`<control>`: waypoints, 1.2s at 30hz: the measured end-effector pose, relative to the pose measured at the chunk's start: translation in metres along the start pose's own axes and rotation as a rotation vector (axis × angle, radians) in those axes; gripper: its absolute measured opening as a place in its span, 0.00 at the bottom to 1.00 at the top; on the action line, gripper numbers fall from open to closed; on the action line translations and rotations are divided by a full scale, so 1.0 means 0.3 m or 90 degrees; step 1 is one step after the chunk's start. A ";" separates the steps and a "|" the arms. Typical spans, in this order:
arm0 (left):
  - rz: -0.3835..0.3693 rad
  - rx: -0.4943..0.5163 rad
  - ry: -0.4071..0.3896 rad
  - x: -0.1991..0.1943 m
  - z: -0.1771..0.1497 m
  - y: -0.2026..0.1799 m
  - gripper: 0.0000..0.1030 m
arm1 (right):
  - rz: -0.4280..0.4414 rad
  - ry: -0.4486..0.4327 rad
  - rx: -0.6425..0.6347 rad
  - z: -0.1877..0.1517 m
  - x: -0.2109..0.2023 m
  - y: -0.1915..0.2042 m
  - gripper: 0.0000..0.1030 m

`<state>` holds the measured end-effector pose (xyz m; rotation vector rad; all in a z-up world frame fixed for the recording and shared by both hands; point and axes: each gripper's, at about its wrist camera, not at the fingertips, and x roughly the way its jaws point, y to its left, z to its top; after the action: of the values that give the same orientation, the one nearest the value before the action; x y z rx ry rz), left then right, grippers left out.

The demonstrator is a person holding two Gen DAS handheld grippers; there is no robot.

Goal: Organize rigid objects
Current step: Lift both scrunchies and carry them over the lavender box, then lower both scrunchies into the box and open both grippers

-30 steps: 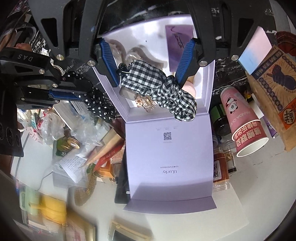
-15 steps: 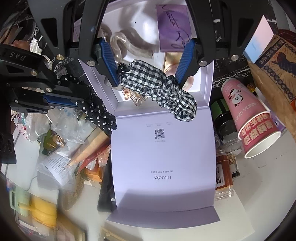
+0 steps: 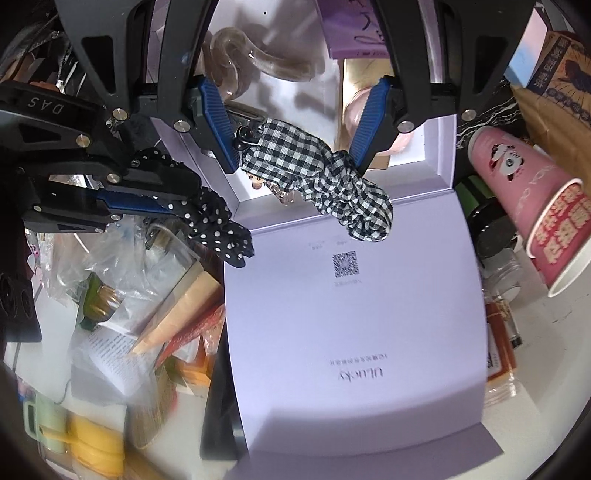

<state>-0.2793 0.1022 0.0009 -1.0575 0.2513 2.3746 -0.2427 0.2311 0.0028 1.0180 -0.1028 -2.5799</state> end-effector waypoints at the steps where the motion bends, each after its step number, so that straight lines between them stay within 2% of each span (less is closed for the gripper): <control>1: 0.000 0.003 0.004 0.009 0.000 -0.003 0.59 | 0.002 0.003 0.001 0.000 0.008 -0.003 0.15; 14: 0.001 0.030 0.051 0.112 -0.005 0.003 0.59 | 0.013 0.038 0.008 -0.015 0.090 -0.024 0.15; 18: 0.019 0.052 0.061 0.133 -0.011 -0.011 0.59 | 0.012 0.050 0.003 -0.032 0.110 -0.025 0.15; 23: 0.021 0.062 0.080 0.157 -0.023 -0.015 0.59 | 0.005 0.064 0.008 -0.049 0.132 -0.037 0.15; 31: -0.007 0.031 0.109 0.169 -0.035 0.013 0.59 | 0.008 0.077 0.011 -0.065 0.146 -0.042 0.18; 36: -0.001 0.029 0.122 0.173 -0.036 0.010 0.59 | 0.002 0.084 0.017 -0.064 0.145 -0.049 0.18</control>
<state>-0.3029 0.1157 -0.0447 -1.2645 0.3710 2.2568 -0.2635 0.2305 -0.0423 1.1931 -0.1051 -2.5070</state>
